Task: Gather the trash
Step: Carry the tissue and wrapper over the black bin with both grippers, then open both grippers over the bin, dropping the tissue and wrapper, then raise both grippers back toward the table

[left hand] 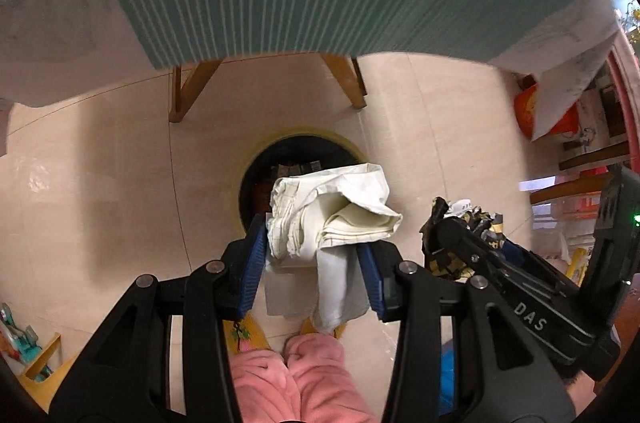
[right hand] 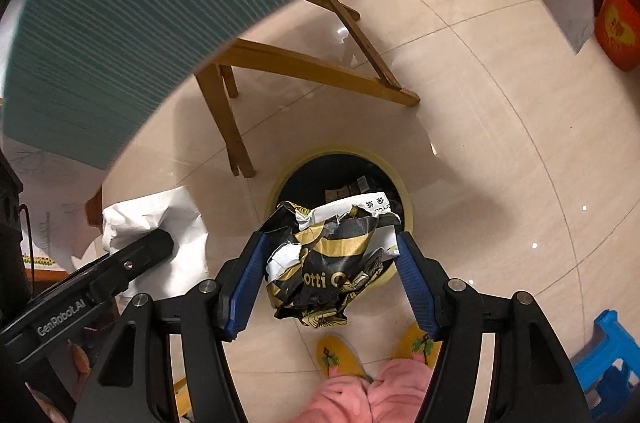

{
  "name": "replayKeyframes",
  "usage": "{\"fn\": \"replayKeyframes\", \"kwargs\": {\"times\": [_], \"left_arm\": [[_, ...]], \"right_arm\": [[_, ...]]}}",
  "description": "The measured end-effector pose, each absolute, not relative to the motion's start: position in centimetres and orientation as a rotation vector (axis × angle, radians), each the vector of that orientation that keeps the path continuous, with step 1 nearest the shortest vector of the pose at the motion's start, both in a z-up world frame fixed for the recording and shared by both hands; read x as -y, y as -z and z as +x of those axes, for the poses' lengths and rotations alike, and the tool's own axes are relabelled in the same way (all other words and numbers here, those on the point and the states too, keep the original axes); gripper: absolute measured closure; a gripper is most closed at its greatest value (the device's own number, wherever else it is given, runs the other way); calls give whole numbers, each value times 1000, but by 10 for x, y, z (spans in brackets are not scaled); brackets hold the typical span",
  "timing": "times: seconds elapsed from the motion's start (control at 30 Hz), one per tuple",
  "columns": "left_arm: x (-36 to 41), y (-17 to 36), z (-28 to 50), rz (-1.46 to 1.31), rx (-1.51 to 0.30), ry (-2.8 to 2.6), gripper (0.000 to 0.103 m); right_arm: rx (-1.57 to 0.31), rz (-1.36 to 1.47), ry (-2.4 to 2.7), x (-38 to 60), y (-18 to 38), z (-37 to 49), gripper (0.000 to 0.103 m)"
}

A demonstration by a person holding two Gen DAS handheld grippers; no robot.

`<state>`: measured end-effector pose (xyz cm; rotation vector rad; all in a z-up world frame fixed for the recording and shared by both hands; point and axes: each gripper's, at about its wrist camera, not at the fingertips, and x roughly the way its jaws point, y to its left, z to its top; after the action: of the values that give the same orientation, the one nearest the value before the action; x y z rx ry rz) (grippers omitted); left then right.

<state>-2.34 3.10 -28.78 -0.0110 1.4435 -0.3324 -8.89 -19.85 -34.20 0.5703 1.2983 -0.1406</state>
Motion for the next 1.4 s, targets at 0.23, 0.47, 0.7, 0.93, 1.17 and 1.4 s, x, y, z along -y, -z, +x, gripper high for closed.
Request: {"fn": "replayKeyframes", "kwargs": {"times": [0.23,0.47,0.7,0.93,1.17,1.4], "left_arm": [[-26,334,-12,3,-1461,348,59],[-24,368,-3,25,-1485,381,37],[-28,378,4,56,-1443,379,24],[-44,369,4,6,-1426,342,20],[-59,343,-3,-2,-1403,315,20],[-63,292,-15,-15,-1374,293,20]], "right_arm": [[-1314,582,157,189,396,-84,38],[-1316,561,149,177,432,-69,36],[-1311,549,123,167,451,-50,33],[-1331,564,101,162,456,-41,12],[-1311,528,91,156,433,-35,11],[-1290,522,98,162,382,-44,11]]}}
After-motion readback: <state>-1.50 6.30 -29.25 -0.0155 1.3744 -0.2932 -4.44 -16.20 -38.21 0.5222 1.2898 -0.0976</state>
